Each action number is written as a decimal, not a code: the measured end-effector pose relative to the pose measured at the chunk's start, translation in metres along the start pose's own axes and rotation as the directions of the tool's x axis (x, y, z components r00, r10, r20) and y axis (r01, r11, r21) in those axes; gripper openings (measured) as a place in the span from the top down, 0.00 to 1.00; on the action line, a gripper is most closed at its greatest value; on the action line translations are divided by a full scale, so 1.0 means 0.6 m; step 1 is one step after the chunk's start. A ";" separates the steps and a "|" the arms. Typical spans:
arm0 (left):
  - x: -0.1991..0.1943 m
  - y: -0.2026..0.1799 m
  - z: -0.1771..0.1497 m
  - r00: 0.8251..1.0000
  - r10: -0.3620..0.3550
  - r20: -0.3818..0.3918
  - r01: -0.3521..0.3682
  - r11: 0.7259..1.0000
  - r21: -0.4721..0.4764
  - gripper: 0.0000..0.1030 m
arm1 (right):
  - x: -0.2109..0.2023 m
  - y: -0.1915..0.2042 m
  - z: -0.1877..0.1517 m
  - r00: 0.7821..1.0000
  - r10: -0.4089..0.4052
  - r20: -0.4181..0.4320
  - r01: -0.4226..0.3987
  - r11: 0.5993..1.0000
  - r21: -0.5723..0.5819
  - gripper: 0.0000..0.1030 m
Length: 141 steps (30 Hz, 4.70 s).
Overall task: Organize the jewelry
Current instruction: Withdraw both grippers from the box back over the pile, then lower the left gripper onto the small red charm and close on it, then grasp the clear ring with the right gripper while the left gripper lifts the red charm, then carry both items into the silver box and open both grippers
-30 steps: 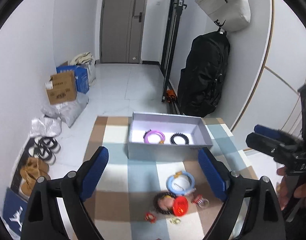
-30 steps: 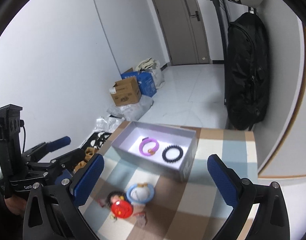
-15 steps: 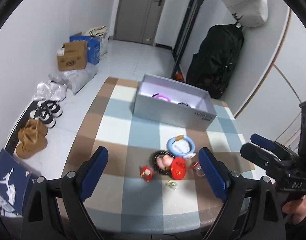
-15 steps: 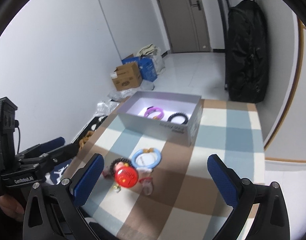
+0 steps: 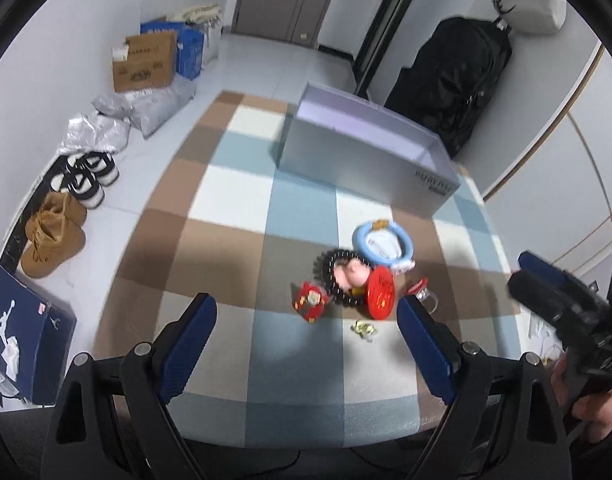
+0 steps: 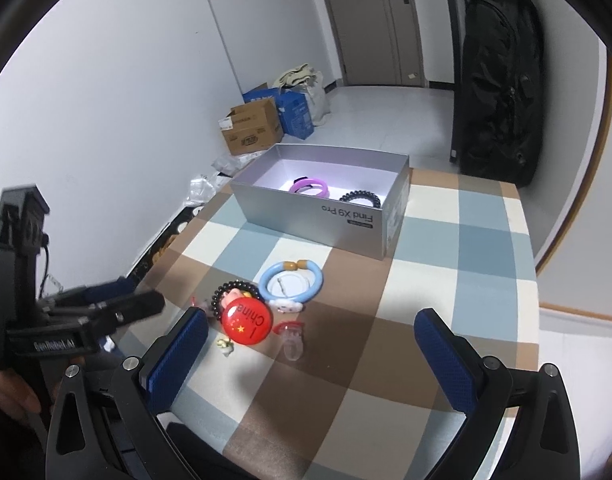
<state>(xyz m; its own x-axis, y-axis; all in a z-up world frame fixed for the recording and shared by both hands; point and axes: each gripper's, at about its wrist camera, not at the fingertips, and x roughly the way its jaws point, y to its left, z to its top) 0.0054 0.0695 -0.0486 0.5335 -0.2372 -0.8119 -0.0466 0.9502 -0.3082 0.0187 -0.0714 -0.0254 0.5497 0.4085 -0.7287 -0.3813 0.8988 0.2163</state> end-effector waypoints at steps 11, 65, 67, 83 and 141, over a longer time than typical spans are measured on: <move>0.033 0.022 0.012 0.995 -0.069 -0.076 0.065 0.996 -0.064 0.50 | 0.004 -0.014 0.010 0.999 0.039 -0.022 -0.038 0.998 0.046 0.00; 0.006 0.031 0.036 0.984 -0.150 -0.100 0.140 0.985 -0.105 0.86 | 0.111 0.042 -0.028 0.971 -0.043 -0.236 0.008 0.989 -0.146 0.44; 0.005 0.032 0.036 0.983 -0.154 -0.098 0.143 0.984 -0.107 0.86 | 0.119 0.051 -0.031 0.967 -0.059 -0.247 0.016 0.985 -0.172 0.54; -0.005 0.036 0.041 0.983 -0.172 -0.068 0.163 0.979 -0.122 0.86 | 0.126 0.060 -0.025 0.961 -0.102 -0.257 0.054 0.981 -0.186 0.85; 0.127 -0.056 0.268 0.975 -0.202 -0.089 0.198 0.979 -0.057 0.86 | 0.141 -0.079 0.196 0.993 0.119 -0.003 -0.116 0.969 0.216 0.85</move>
<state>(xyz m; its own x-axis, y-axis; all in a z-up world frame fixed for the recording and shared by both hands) 0.1835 0.0522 -0.0205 0.4542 -0.4414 -0.7738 0.0119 0.8715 -0.4902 0.1704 -0.0607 -0.0207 0.4977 0.5124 -0.6998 -0.2728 0.8584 0.4345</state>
